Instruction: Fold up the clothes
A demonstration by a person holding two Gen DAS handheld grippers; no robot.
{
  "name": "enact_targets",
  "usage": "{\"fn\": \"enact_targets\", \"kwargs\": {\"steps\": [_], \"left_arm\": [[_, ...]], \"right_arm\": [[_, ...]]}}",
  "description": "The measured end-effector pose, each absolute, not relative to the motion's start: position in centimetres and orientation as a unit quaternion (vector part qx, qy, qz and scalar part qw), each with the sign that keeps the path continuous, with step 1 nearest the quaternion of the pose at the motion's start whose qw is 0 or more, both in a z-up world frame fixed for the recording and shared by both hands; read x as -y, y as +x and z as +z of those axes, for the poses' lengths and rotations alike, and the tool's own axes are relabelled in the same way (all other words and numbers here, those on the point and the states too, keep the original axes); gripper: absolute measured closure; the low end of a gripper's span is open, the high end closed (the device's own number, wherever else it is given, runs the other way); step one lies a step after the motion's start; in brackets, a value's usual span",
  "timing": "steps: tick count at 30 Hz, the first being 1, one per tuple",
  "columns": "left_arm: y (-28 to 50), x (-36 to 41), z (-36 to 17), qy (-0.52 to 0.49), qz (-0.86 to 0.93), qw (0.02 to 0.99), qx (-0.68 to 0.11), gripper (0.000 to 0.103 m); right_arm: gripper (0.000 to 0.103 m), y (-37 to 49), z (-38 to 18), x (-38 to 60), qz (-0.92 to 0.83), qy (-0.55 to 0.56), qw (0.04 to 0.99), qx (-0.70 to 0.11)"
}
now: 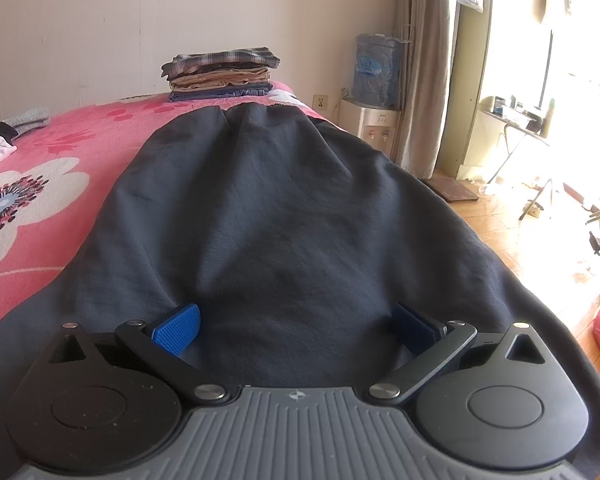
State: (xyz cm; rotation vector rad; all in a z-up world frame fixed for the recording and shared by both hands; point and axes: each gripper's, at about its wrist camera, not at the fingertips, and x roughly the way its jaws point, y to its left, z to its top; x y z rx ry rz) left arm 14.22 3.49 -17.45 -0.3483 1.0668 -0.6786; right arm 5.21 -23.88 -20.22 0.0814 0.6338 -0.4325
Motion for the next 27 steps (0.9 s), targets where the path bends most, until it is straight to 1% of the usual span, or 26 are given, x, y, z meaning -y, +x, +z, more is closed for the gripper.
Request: {"fn": "enact_targets", "kwargs": {"steps": [6,27], "left_arm": [[14.04,-3.04,-17.37,-0.145,-0.315,0.799,-0.492,0.030],[14.38,-3.85,-17.37,-0.172,-0.311,0.794,-0.492,0.030]], "right_arm": [[0.000,5.16,-20.20,23.91,-0.211,0.040,0.927,-0.309],[0.000,5.14,-20.12,23.94,-0.211,0.039,0.927,-0.309]]}}
